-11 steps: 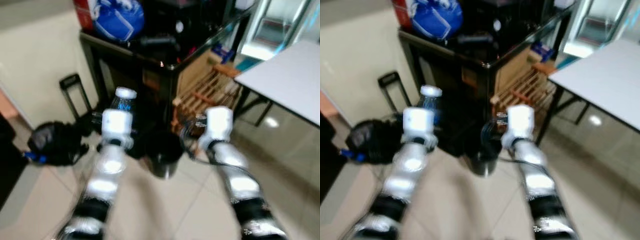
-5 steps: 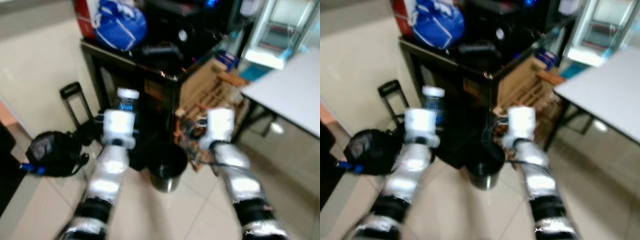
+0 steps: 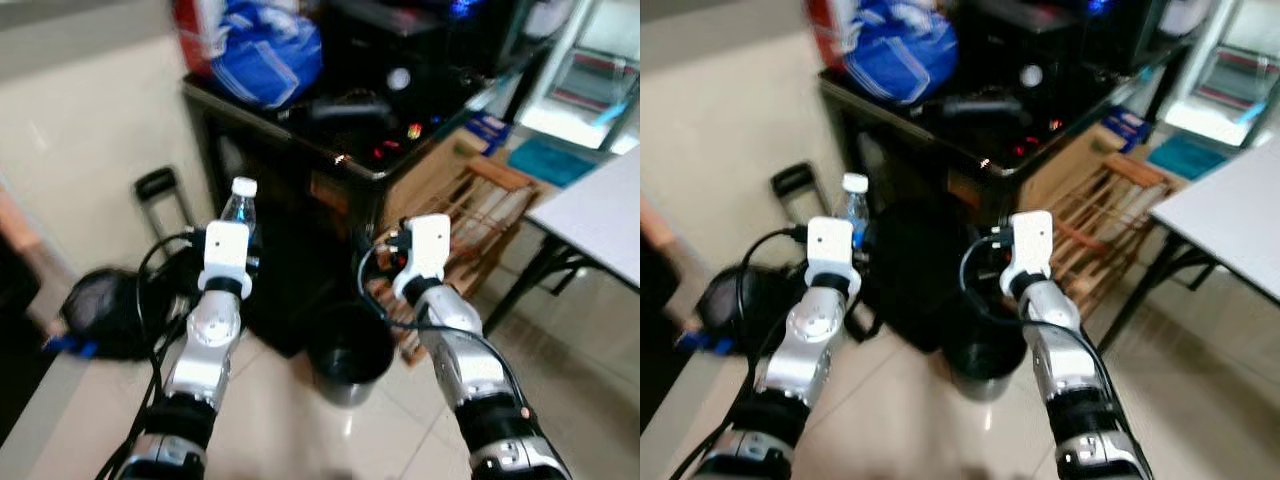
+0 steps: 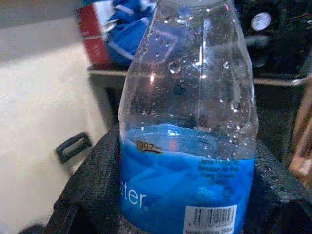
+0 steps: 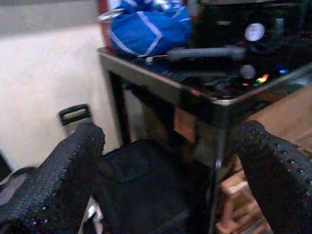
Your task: Picking trash to rubbish bin
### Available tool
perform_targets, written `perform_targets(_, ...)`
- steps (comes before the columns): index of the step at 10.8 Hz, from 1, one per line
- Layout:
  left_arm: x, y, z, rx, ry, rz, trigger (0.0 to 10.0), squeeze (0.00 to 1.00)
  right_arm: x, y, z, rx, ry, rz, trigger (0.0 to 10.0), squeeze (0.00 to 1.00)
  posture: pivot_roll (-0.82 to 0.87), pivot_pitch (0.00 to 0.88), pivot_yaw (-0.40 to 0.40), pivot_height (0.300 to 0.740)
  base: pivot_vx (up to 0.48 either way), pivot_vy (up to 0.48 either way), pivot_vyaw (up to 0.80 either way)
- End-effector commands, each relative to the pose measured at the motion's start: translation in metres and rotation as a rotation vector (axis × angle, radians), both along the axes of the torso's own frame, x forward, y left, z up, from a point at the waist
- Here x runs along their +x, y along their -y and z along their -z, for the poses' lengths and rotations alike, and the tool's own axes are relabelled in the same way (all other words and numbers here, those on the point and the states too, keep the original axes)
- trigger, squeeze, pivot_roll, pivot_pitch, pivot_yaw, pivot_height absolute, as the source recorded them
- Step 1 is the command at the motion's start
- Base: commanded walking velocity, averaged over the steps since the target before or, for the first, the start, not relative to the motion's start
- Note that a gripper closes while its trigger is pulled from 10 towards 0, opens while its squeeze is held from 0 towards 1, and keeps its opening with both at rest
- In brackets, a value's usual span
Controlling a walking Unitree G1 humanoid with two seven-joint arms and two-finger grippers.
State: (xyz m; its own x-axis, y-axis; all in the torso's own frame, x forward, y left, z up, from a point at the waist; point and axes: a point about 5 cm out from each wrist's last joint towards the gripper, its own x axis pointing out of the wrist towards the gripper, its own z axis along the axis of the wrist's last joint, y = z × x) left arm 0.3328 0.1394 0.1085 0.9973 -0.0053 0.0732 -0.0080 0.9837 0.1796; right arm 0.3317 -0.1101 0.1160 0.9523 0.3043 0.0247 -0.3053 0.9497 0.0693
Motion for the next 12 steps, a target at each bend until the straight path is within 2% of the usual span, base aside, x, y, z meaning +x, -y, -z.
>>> perform_targets(1,0.0004,0.0071,-0.0006,0.001,0.000,0.018,10.0,0.00,0.0006,0.0057,0.0000,0.000,-0.007,0.010,10.0,0.00,0.04,0.051,0.023,0.740,0.480,0.000,-0.47)
perform_targets(2,0.0004,0.0068,-0.0008,0.003,0.001,0.018,10.0,0.00,0.0006,0.0051,0.0001,0.000,-0.009,0.007,10.0,0.00,0.04,0.051,0.023,0.740,0.480,0.000,-0.80)
perform_targets(10,0.0017,0.0071,-0.0023,0.005,0.007,0.020,10.0,0.00,0.0019,0.0051,-0.0006,-0.014,0.000,0.004,10.0,0.00,0.04,0.047,0.021,0.740,0.480,0.000,0.00)
perform_targets(12,0.0000,0.0108,-0.0065,-0.013,0.045,0.042,10.0,0.00,0.0012,0.0049,0.0001,-0.014,-0.001,0.000,10.0,0.00,0.04,0.048,0.020,0.740,0.167,0.000,0.00)
